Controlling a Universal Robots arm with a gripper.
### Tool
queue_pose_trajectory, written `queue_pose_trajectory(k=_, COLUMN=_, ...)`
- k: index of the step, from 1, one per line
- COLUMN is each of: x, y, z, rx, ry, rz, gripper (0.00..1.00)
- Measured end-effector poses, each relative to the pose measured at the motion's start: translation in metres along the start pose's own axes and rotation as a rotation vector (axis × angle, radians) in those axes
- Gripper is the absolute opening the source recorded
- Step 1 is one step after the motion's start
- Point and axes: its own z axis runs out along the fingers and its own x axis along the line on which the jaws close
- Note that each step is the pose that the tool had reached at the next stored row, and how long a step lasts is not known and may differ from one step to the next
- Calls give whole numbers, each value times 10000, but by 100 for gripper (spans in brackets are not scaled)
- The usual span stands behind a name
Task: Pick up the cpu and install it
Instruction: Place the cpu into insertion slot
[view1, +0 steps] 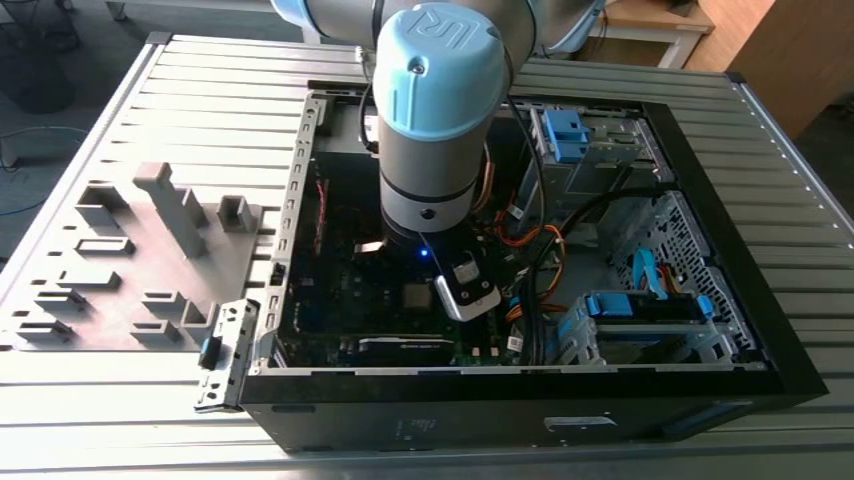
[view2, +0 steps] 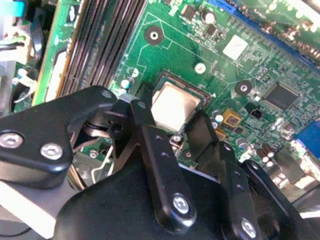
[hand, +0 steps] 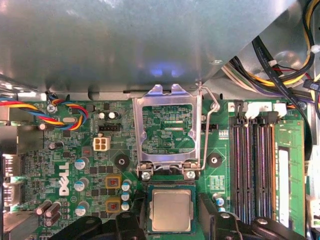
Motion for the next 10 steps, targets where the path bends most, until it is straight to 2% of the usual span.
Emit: queue_pose_trajectory(k=10, x=1, y=-1, z=-1, rx=5, ry=2, rz=2, gripper=54)
